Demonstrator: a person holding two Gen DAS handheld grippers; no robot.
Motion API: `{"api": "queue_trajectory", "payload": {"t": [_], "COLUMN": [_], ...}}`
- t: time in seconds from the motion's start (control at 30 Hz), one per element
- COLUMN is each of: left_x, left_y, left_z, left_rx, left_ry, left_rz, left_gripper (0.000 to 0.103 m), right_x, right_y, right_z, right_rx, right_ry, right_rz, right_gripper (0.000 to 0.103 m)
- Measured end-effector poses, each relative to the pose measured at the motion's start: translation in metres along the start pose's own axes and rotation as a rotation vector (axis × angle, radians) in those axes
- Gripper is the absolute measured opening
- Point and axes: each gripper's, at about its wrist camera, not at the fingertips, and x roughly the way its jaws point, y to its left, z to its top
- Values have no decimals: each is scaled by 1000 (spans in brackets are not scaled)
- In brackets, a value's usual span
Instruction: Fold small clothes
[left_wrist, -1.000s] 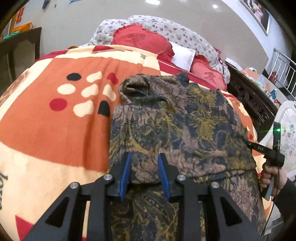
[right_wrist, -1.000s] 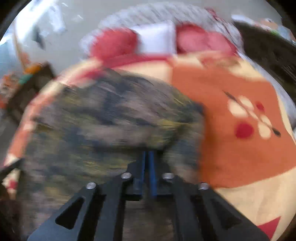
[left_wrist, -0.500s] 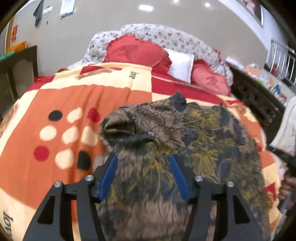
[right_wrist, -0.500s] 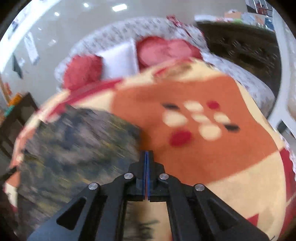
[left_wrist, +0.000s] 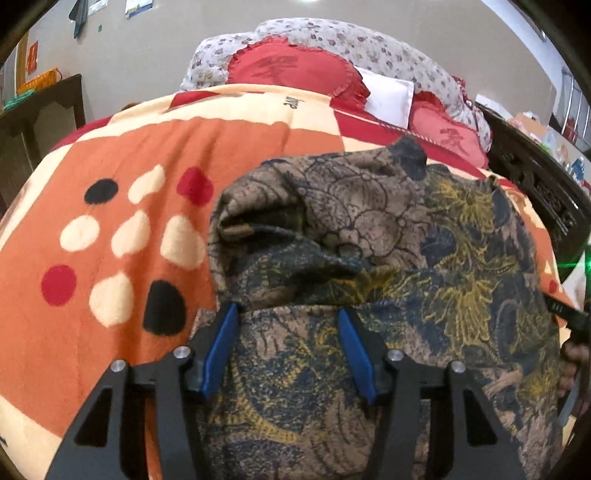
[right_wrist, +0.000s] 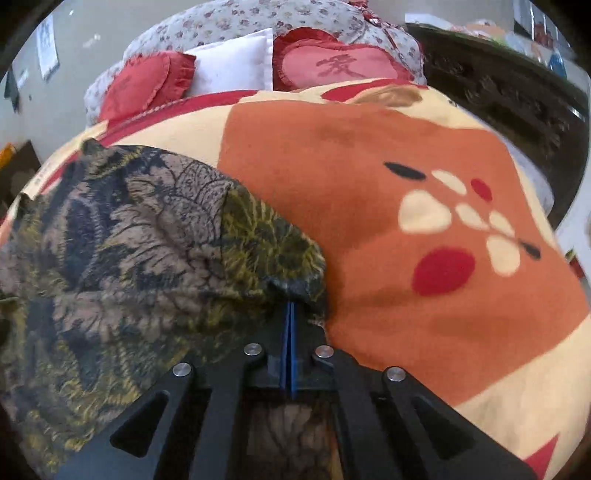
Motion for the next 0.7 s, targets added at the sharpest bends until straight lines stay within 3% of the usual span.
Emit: {"api": "queue_trajectory", "payload": {"t": [0.17,0.27,0.33,0.4,0.47,0.53,0.63,0.67,0.7], "left_x": [-2,-1,-1,-1,-1,-1,-1,0,0], "left_y": [-2,-4,-4,-5,-5,-4,-6,-7,-8], "left_z": [-1,-1,-1,-1,-1,-1,-1,-1,0], "left_rx": [2,9,9,8,10,10,15,20,24], "left_ry": [-2,-3,-4,-4,-5,-4,-4,-4,-4], "left_rz": [1,10,10,9,10,11,22,30,35], "left_gripper": [60,60,60,60,60,60,60,60,61], "right_x": [-14,-52,-86,-99,-85,-80,-89,-98,-114], "right_y": [-22,-32,-23,-11,-4,-10,-8,-1,14], "right_z": [7,-2,-24,-50,-74,-97,-86,-80,-74], "right_rx": [16,19,-32,-99,-152,-158,-90,-89,-103], "right_ry": [74,20,-25,-16,70,19,67,55,4], "right_rz": [46,63,125,156,119,129,82,63,102], "right_gripper": [0,0,0,2,6,5,5,5,5]}}
